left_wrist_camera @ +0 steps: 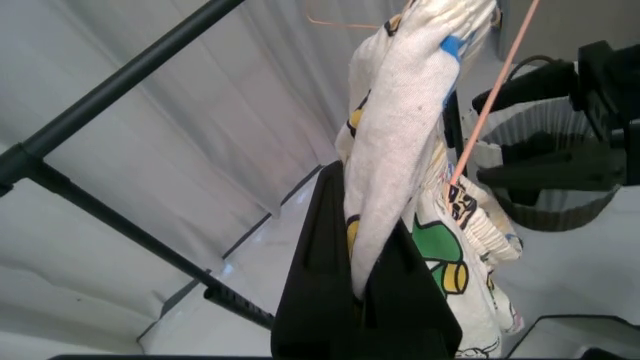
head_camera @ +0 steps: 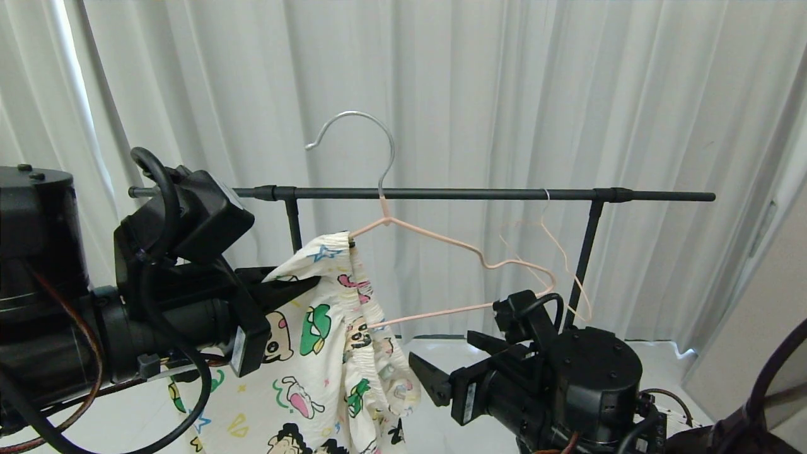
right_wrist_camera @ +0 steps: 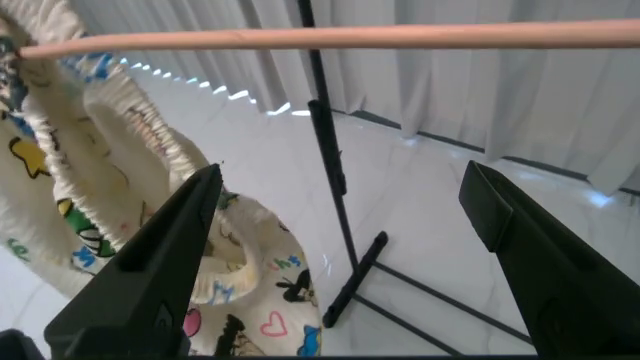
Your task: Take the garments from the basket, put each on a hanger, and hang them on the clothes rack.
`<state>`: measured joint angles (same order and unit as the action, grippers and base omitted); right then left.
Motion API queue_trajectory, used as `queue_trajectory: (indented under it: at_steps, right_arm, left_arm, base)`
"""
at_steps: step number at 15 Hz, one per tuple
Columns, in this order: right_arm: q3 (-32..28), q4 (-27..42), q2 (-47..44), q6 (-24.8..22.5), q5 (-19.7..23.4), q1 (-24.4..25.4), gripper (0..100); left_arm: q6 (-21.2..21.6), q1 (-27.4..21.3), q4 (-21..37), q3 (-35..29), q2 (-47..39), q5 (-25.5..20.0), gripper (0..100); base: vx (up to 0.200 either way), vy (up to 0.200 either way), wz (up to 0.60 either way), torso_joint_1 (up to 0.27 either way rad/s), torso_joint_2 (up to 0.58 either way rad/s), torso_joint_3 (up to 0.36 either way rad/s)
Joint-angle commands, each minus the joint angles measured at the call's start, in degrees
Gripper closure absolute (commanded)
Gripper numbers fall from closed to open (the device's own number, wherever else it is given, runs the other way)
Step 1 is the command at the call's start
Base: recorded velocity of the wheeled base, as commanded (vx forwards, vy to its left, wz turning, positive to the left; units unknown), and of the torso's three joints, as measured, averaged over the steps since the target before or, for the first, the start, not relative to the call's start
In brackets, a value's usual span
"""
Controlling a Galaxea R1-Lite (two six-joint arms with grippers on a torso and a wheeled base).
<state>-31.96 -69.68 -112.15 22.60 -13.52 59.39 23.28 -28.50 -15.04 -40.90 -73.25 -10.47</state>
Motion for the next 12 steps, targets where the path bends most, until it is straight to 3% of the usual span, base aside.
queue_trajectory:
  at_steps: [1, 12]
  right_arm:
    - [0.0, 0.0, -1.1, -0.1, -0.1, 2.5, 0]
    - [-0.2, 0.0, -2.3, -1.5, -0.2, 6.1, 0]
  left_arm:
    - [0.0, -0.1, -0.3, 0.0, -0.2, 0.0, 100]
    - [-0.1, 1.6, -0.5, 0.3, -0.8, 0.0, 100]
  base:
    - [0.0, 0.0, 0.0, 0.0, 0.0, 0.0]
    - [0.0, 0.0, 0.0, 0.0, 0.0, 0.0]
